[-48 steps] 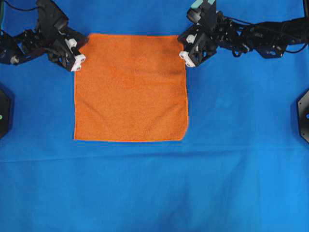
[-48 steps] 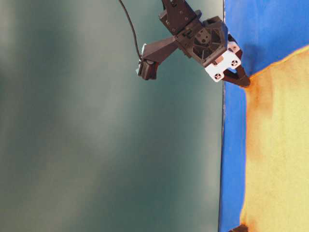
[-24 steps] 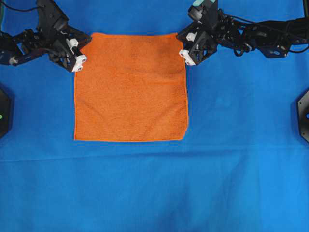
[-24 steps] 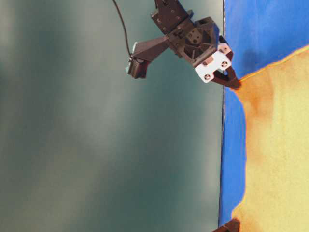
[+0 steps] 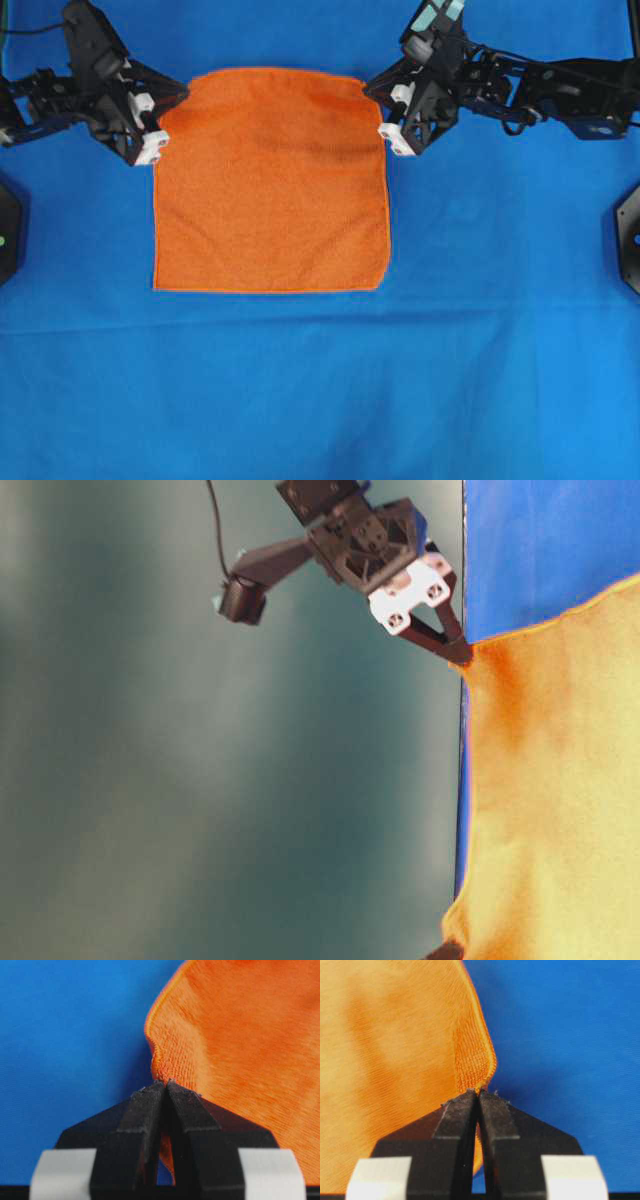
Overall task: Fold the orange towel.
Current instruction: 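Pull the top corners toward the bottom edge with both grippers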
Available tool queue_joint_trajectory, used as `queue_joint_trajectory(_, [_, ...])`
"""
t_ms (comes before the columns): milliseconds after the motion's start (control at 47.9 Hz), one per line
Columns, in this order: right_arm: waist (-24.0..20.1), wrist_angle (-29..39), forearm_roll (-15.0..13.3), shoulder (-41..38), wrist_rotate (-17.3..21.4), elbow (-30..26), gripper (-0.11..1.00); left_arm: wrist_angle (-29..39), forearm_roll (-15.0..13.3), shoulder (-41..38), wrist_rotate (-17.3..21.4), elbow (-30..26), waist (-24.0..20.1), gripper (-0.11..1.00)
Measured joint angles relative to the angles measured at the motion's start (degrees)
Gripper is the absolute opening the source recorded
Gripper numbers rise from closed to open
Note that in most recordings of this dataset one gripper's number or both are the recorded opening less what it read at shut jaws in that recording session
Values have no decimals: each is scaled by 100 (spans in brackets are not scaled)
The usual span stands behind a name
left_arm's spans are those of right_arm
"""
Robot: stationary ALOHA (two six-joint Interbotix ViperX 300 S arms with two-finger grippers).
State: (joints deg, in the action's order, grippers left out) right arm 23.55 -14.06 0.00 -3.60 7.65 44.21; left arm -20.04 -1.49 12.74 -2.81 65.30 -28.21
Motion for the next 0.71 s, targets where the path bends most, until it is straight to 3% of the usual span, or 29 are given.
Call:
queue_joint_trajectory(230, [-545,88,0,422,35,387,1,510,0,545,-70,272,694,1])
queue_joint_trajectory(543, [-1477,220,35,545,70,615,1,712,0,615,-123,413,2048,1])
queue_joint_trajectory(710, [-1828,255,79,554,220,659,1,721,-18,615,-141,439,2514,1])
